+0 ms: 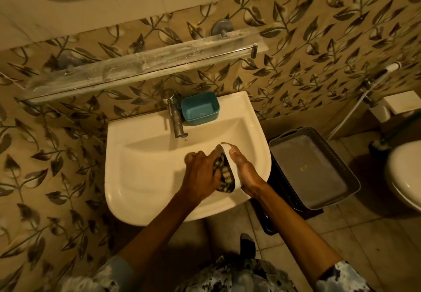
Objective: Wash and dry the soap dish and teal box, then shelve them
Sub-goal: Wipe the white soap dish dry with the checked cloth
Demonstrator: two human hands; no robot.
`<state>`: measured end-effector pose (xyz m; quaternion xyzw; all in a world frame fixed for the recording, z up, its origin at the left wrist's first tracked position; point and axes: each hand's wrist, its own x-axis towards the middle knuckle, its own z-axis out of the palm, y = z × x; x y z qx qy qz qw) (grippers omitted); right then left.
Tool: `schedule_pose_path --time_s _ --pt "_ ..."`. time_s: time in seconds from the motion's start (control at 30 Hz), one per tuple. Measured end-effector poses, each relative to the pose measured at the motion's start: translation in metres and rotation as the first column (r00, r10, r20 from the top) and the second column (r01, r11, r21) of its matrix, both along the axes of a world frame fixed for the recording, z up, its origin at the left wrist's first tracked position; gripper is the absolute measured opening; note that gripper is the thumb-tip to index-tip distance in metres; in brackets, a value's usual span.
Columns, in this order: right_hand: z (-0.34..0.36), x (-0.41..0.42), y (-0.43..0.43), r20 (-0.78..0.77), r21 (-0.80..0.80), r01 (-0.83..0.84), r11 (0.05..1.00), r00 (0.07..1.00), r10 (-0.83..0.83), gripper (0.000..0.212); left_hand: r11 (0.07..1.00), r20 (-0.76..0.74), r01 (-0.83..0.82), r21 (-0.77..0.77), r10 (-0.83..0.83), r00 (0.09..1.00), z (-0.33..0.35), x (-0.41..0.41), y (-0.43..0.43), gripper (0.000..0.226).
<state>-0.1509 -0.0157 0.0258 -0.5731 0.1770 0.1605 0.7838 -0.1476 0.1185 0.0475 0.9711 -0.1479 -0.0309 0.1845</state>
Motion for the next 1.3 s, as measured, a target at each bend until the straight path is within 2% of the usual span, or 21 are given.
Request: schedule_pose_path --time_s 0.07,0.23,0.33,0.43,0.5,0.6,0.67,0.73,0.83,0.87,0.93,1.03,1.17,1.23,1.3 --pt "0.000 0.000 0.000 0.029 -0.014 0.055 0.998 0.998 -0.055 0.022 0.995 -0.092 -0.033 -0.095 0.025 0.995 -0.002 -0.017 -0.007 0.032" --pt "-0.010 -0.007 0.006 0.101 -0.057 0.064 0.996 0.993 -0.058 0.022 0.962 -0.330 -0.196 -0.191 0.125 0.935 0.003 -0.028 -0.011 0.030" --pt "-0.010 -0.009 0.012 0.185 -0.086 0.084 0.993 0.981 -0.067 0.030 0.915 -0.479 -0.293 -0.277 0.132 0.868 0.016 -0.020 -0.010 0.027" --pt "-0.008 -0.006 0.012 0.256 -0.118 0.091 0.989 0.965 -0.058 0.047 0.814 -0.589 -0.400 -0.422 0.090 0.803 0.027 -0.006 -0.003 0.019" --pt "-0.004 -0.001 0.009 0.285 -0.124 0.068 0.990 0.958 -0.031 0.051 0.681 -0.669 -0.520 -0.516 0.059 0.741 0.032 0.004 0.002 0.022" --pt "-0.001 0.005 0.002 0.263 -0.101 -0.017 0.995 0.964 0.043 0.055 0.330 -0.766 -0.736 -0.591 0.055 0.641 0.033 0.013 0.011 0.036" --pt "-0.003 0.007 -0.002 0.201 -0.090 -0.080 0.993 0.975 0.096 0.062 0.089 -0.765 -0.764 -0.639 0.025 0.643 0.036 0.017 0.022 0.036" --pt "-0.005 0.007 -0.005 0.139 -0.033 -0.090 0.995 0.986 0.094 0.062 -0.003 -0.711 -0.713 -0.702 0.074 0.700 0.040 0.018 0.034 0.031" --pt "-0.005 0.010 0.000 0.094 -0.004 0.054 0.999 0.994 -0.054 0.038 0.028 -0.601 -0.616 -0.787 0.184 0.777 0.041 0.010 0.044 0.022" --pt "-0.006 0.012 0.003 0.073 -0.003 0.116 0.993 0.991 -0.115 0.031 0.066 -0.560 -0.583 -0.810 0.212 0.801 0.041 0.004 0.042 0.022" --pt "-0.007 0.016 0.012 0.039 -0.020 0.192 0.981 0.981 -0.191 0.019 0.208 -0.448 -0.505 -0.838 0.266 0.854 0.038 -0.011 0.033 0.024" --pt "-0.011 0.019 0.022 0.028 -0.040 0.219 0.975 0.975 -0.218 0.022 0.422 -0.251 -0.369 -0.828 0.309 0.917 0.028 -0.039 0.009 0.023" --pt "-0.016 0.015 0.024 -0.029 -0.020 0.297 0.955 0.954 -0.298 0.028 0.511 -0.162 -0.406 -0.758 0.456 0.875 0.014 -0.063 -0.008 0.028" --pt "-0.018 0.015 0.025 -0.018 -0.041 0.287 0.957 0.958 -0.288 0.030 0.578 -0.071 -0.333 -0.745 0.428 0.901 0.011 -0.070 -0.010 0.034" --pt "-0.017 0.016 0.029 0.048 -0.086 0.215 0.973 0.976 -0.212 0.028 0.617 -0.043 -0.288 -0.732 0.381 0.924 0.010 -0.068 -0.009 0.037"
